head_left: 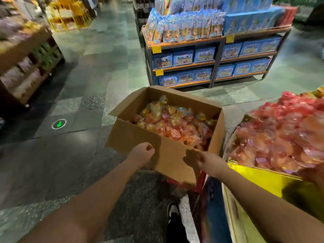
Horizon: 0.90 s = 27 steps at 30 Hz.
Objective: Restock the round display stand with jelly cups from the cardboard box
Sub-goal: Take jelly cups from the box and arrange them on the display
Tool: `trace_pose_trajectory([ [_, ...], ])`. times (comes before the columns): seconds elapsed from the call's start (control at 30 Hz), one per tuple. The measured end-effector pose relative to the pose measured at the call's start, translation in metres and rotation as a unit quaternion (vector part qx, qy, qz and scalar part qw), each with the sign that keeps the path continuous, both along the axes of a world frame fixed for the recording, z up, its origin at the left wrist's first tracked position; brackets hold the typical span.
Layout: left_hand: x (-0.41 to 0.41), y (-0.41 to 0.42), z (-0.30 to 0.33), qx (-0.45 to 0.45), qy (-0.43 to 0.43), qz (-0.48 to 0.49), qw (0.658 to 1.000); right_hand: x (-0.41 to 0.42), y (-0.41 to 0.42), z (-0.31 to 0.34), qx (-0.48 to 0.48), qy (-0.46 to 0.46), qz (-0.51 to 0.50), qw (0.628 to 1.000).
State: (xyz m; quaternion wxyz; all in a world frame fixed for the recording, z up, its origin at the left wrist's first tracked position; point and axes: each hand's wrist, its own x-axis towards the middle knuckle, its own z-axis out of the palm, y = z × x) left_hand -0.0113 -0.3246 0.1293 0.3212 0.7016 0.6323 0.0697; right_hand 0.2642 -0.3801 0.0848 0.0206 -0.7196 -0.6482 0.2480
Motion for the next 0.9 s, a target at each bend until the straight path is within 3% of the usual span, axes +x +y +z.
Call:
trace_pose_trajectory([
  [0.23, 0.011, 0.169, -0.048, -0.046, 0.005, 0.056, 0.997, 0.02, 0.174, -0.055, -0.03, 0.03, -0.053, 0.998],
  [0.37, 0.004, 0.248, -0.077, -0.073, 0.054, 0.055, 0.994, 0.031, 0.265, -0.074, -0.08, -0.002, -0.079, 0.994],
  [0.5, -0.006, 0.314, -0.114, -0.083, 0.119, 0.067, 0.987, 0.038, 0.337, -0.09, -0.066, 0.001, -0.122, 0.99],
  [0.63, -0.009, 0.349, -0.154, -0.107, 0.233, 0.069, 0.964, 0.04, 0.39, -0.115, -0.067, -0.006, -0.135, 0.989],
  [0.9, -0.003, 0.368, -0.202, -0.168, 0.292, 0.082, 0.938, 0.022, 0.456, -0.15, -0.076, -0.06, -0.142, 0.985],
])
